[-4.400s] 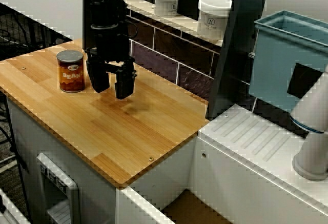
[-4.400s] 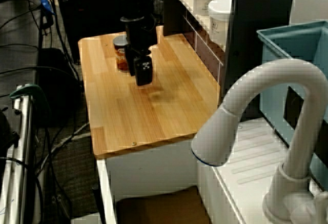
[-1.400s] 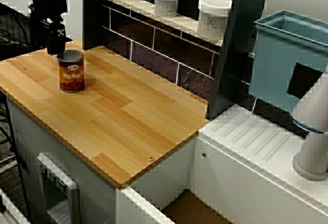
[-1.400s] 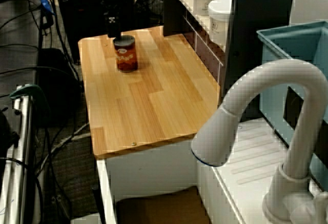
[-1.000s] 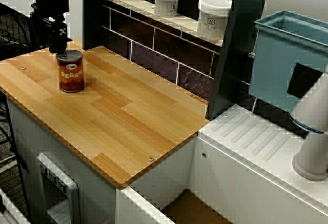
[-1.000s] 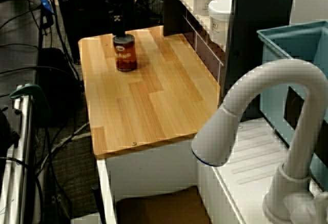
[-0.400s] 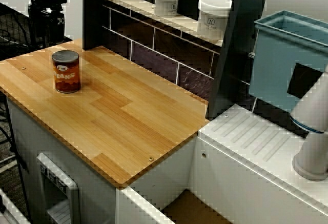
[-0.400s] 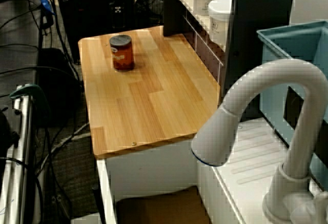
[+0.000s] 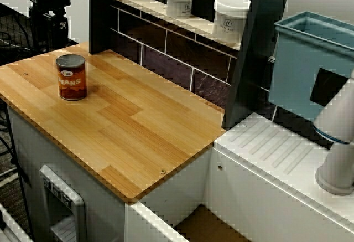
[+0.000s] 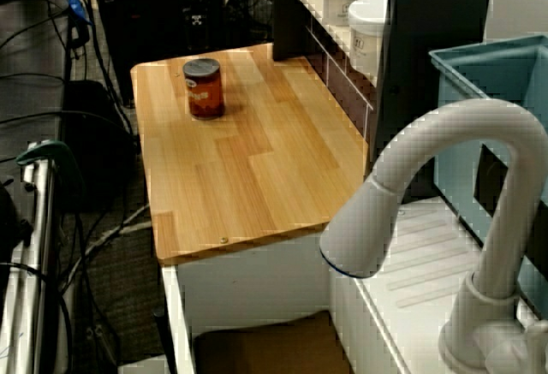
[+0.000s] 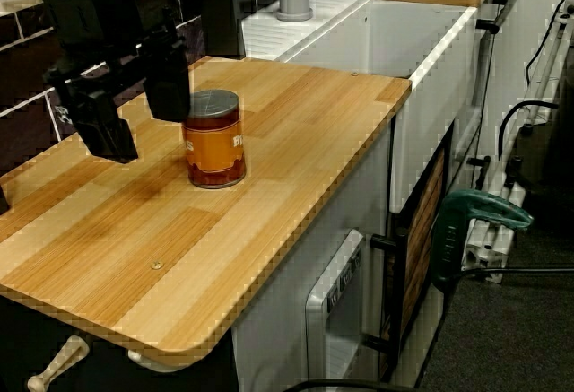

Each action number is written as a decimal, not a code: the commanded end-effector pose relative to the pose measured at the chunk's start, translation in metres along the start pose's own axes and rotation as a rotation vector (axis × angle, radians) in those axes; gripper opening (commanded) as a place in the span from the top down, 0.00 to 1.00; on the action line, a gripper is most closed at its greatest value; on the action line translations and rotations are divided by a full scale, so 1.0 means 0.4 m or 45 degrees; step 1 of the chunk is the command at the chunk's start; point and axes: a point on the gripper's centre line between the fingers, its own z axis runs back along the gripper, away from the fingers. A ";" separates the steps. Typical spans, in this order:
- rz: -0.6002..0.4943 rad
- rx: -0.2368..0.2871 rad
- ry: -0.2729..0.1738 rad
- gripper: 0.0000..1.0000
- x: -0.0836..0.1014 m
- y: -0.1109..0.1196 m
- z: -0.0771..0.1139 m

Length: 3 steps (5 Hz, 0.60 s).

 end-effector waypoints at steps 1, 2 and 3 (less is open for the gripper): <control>-0.010 0.062 -0.011 0.00 0.012 0.038 -0.002; 0.002 0.065 0.016 0.00 0.012 0.049 -0.039; -0.003 0.077 0.025 0.00 0.005 0.040 -0.056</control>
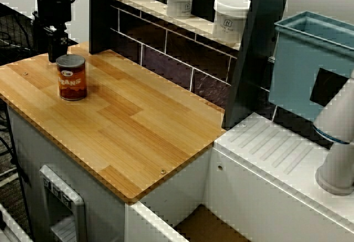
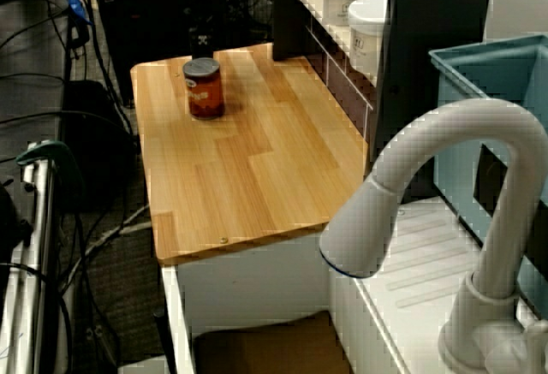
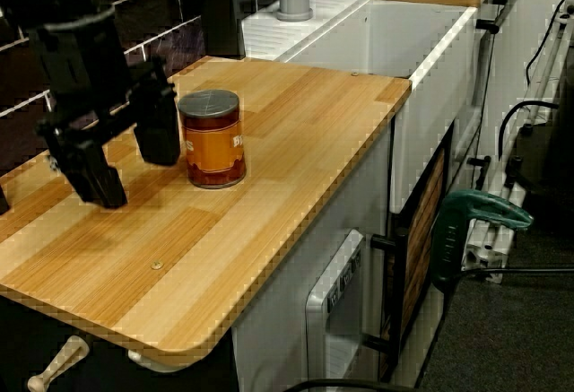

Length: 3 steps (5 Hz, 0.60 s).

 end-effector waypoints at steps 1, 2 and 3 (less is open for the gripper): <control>-0.007 0.054 -0.031 0.00 -0.012 -0.007 0.004; -0.014 0.021 -0.011 0.00 -0.011 -0.029 -0.002; 0.007 -0.023 -0.037 0.00 -0.016 -0.074 0.003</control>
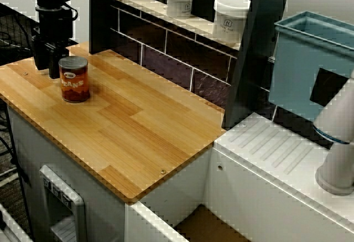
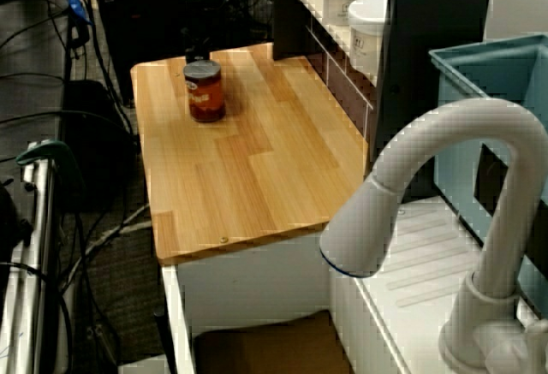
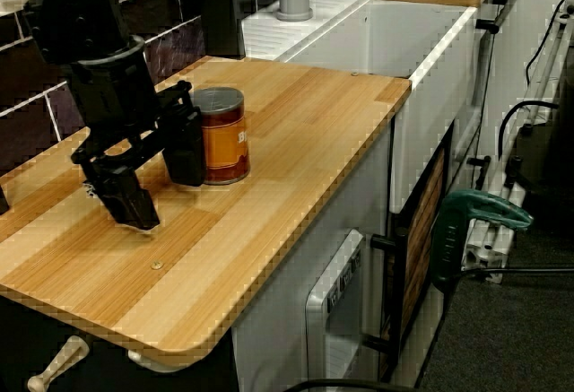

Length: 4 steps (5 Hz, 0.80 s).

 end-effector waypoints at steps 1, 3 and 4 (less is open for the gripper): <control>0.034 -0.019 -0.112 0.00 -0.003 -0.088 0.046; 0.101 -0.055 -0.191 0.00 0.016 -0.212 0.031; 0.144 -0.067 -0.202 0.00 0.026 -0.254 0.024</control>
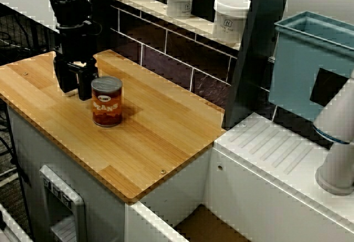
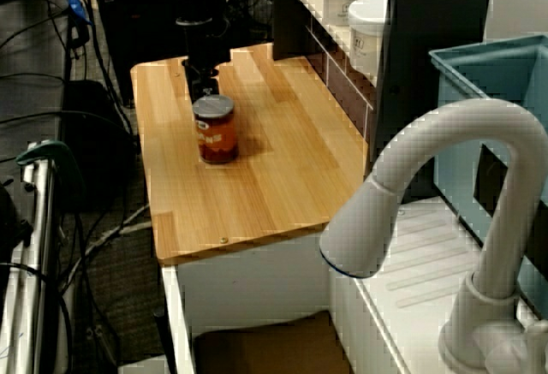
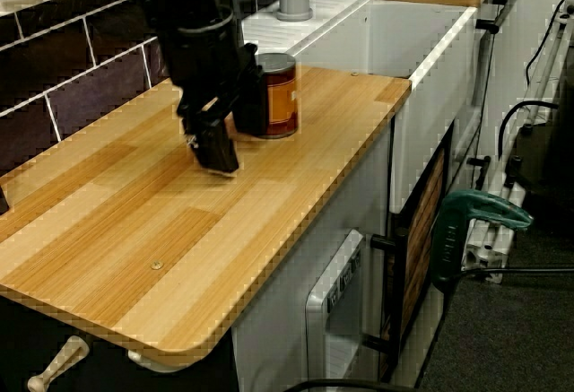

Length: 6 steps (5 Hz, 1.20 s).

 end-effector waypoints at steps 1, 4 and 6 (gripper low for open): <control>0.049 0.014 -0.058 0.00 0.027 -0.085 0.019; 0.034 0.010 -0.041 0.00 -0.017 -0.202 0.013; 0.023 -0.020 -0.061 0.00 -0.033 -0.189 0.026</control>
